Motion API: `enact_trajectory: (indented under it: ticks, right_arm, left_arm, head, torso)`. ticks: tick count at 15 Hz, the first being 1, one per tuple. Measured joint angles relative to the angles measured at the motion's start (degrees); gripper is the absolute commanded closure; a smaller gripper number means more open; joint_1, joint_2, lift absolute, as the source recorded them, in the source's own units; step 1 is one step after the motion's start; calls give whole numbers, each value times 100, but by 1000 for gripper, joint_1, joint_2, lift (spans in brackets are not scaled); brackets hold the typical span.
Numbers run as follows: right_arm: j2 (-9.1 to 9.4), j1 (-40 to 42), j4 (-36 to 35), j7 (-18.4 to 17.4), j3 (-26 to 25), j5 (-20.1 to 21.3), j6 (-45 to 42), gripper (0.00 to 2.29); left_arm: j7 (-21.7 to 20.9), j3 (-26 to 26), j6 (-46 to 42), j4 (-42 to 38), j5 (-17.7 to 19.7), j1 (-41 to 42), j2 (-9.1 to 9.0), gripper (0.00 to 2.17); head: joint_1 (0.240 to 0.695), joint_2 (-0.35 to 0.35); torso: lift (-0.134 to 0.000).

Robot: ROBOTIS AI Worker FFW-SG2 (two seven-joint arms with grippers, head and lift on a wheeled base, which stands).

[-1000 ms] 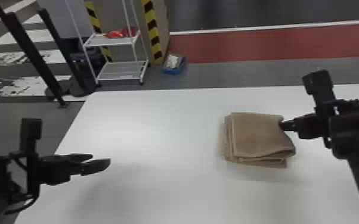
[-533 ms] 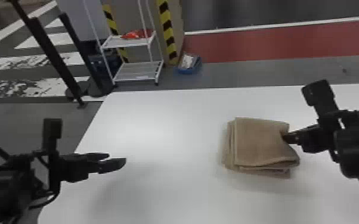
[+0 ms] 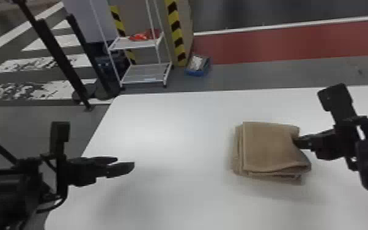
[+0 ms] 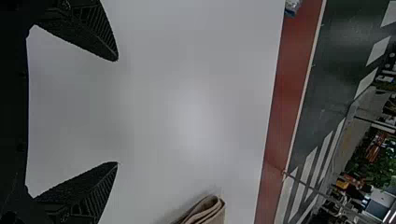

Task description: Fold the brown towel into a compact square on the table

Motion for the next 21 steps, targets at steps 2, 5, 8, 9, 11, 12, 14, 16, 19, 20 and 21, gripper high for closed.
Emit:
enact_trajectory:
  ticks: [2, 5, 8, 9, 11, 12, 14, 16, 19, 20, 21]
  right_arm:
    - [0, 297, -457, 188, -111, -68, 33, 1241]
    - [0, 1071, -1642, 394, -571, -438, 99, -1]
    - [0, 1827, -2790, 268, -1223, -1067, -45, -2]
    - [0, 2041, -3057, 193, -1406, -1268, -195, -2]
    - [0, 2507, -3453, -33, -1733, -1679, -737, -2]
    - [0, 2767, -3554, -134, -1864, -1917, -1179, -2]
    - [0, 3305, -3569, -249, -2009, -2344, -2340, 12]
    - [0, 3697, -3432, -520, -2116, -2675, -3176, 12]
    - [0, 4125, -3303, -1122, -2094, -2780, -4161, 16]
    - [0, 4257, -3259, -1397, -1992, -2714, -4457, 16]
    - [0, 4365, -3198, -1657, -1863, -2614, -4754, 16]
  left_arm:
    - [-34, 3, 9, -42, 4, 21, -1, 90]
    - [-34, 71, 49, -183, 83, 105, -32, 80]
    - [9, 266, 260, -589, 273, 181, -306, 53]
    - [45, 360, 299, -769, 353, 223, -476, 53]
    - [132, 523, 317, -1162, 491, 337, -961, 56]
    - [256, 565, 242, -1290, 612, 411, -1257, 56]
    - [670, 521, -596, -1374, 879, 710, -1822, 70]
    - [1431, 185, -2618, -1342, 1096, 1281, -2170, 70]
    - [2331, -368, -4510, -1149, 1196, 1802, -2270, 70]
    - [2661, -524, -4859, -1073, 1132, 1869, -2274, 70]
    - [2914, -669, -5228, -995, 993, 1920, -2276, 70]
  head:
    - [695, 275]
    - [695, 276]
    - [695, 228]
    - [695, 210]
    - [695, 173]
    - [695, 156]
    - [695, 121]
    - [695, 109]
    - [695, 82]
    - [695, 84]
    - [695, 86]
  torso:
    - [-123]
    - [-123]
    - [-123]
    - [-123]
    - [-123]
    - [-123]
    - [-123]
    - [-123]
    - [-123]
    - [-123]
    - [-123]
